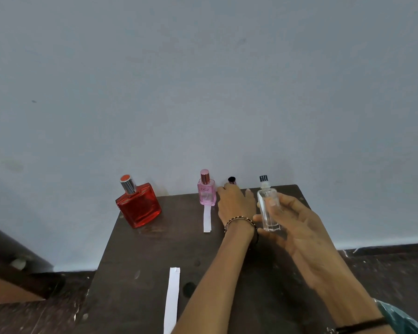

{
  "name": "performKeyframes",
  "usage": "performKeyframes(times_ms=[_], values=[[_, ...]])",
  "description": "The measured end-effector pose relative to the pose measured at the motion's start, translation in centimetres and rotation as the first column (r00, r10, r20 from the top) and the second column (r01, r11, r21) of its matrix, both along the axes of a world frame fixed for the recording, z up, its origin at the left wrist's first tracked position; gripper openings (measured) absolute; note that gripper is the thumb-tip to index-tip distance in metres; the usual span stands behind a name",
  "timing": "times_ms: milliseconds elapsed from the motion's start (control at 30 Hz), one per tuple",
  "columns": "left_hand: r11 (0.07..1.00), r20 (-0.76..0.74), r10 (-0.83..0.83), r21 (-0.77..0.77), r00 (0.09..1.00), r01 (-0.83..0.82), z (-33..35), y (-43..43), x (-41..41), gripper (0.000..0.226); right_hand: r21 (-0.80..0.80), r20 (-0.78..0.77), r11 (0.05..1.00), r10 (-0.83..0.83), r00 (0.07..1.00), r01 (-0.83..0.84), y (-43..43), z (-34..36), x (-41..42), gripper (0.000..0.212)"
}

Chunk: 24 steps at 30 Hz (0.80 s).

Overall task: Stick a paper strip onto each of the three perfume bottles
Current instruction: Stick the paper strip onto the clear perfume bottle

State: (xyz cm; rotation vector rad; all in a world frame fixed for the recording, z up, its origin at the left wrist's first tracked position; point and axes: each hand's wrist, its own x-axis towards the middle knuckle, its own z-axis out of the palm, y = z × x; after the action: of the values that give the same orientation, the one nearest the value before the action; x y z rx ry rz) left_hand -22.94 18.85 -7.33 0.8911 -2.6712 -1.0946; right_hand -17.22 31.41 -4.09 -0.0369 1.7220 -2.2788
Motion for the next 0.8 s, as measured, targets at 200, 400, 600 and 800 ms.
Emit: performKeyframes(times_ms=[200, 400, 600, 800], values=[[0.990, -0.107, 0.138, -0.023, 0.985, -0.141, -0.3, 0.2, -2.0, 0.036, -0.031, 0.021, 1.000, 0.000, 1.000, 0.001, 0.8, 0.1, -0.2, 0.043], [0.973, -0.161, 0.221, -0.028, 0.962, -0.228, -0.8, 0.1, -2.7, 0.033, -0.047, 0.029, 0.999, -0.009, 1.000, 0.010, 1.5, 0.0, -0.3, 0.048], [1.000, -0.324, 0.031, 0.008, 0.946, -0.030, -0.9, 0.8, -1.0, 0.036, -0.051, 0.031, 0.999, -0.009, 0.999, 0.011, 1.5, -0.1, -0.2, 0.043], [0.918, -0.488, -0.305, -0.379, 0.818, 0.116, 0.0, -0.7, 5.2, 0.019, 0.043, 0.015, 0.999, -0.011, 1.000, 0.010, 1.4, -0.1, 0.1, 0.036]])
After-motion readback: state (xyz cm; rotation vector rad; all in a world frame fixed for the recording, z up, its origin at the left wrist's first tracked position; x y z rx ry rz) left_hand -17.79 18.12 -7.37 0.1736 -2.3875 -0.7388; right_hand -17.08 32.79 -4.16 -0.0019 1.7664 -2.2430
